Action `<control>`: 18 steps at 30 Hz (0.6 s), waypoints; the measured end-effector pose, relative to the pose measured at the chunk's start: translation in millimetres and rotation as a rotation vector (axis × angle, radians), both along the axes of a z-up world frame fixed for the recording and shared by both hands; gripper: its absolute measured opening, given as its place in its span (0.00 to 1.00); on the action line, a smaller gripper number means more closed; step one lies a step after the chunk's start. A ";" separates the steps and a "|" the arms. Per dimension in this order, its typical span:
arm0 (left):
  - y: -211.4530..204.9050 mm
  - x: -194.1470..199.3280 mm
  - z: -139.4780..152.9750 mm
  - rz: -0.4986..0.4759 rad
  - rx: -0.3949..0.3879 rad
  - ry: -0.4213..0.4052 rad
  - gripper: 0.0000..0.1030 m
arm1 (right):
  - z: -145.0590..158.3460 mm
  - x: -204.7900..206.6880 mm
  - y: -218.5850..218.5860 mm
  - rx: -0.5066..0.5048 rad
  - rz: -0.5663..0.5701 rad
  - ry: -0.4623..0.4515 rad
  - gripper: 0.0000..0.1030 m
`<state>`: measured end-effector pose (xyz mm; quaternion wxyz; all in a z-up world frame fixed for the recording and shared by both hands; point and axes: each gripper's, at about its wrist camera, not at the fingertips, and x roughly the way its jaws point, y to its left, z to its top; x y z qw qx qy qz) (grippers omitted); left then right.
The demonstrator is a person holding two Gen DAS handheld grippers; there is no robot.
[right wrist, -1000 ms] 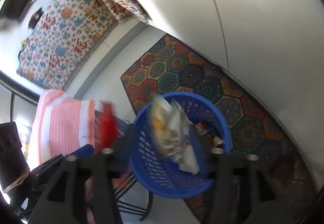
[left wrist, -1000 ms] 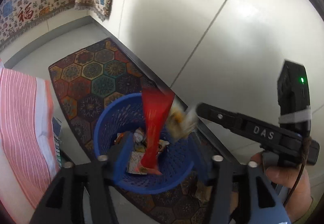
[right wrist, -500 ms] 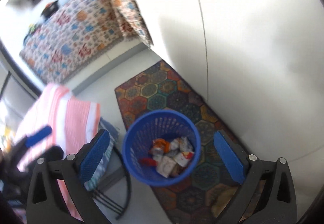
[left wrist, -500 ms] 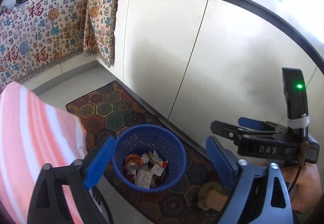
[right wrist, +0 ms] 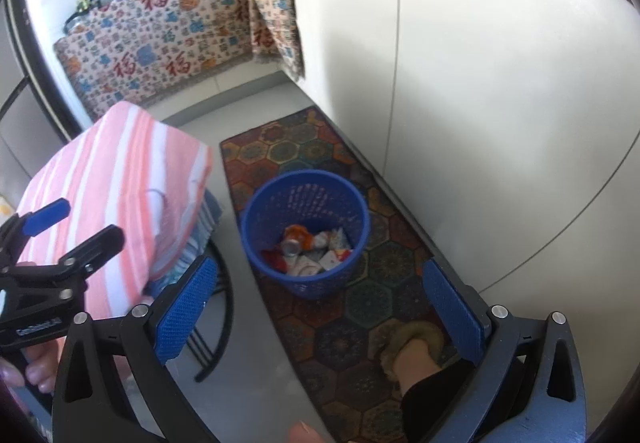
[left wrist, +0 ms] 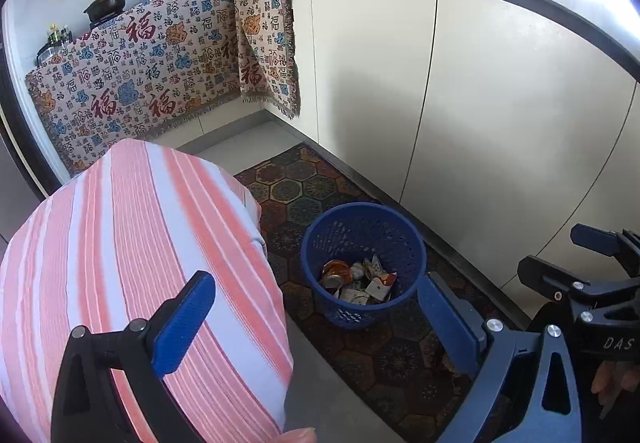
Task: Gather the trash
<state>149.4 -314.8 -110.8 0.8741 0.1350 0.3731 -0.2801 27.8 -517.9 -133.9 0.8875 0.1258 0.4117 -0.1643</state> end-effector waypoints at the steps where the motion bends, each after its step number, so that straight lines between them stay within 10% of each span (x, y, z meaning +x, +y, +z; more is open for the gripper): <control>1: 1.5 -2.2 1.3 0.003 0.003 -0.007 1.00 | 0.7 0.5 4.6 -0.002 0.005 -0.001 1.00; 18: 4.4 -13.1 12.4 -0.004 -0.001 0.031 1.00 | 10.6 -18.8 26.3 -0.007 0.007 -0.007 1.00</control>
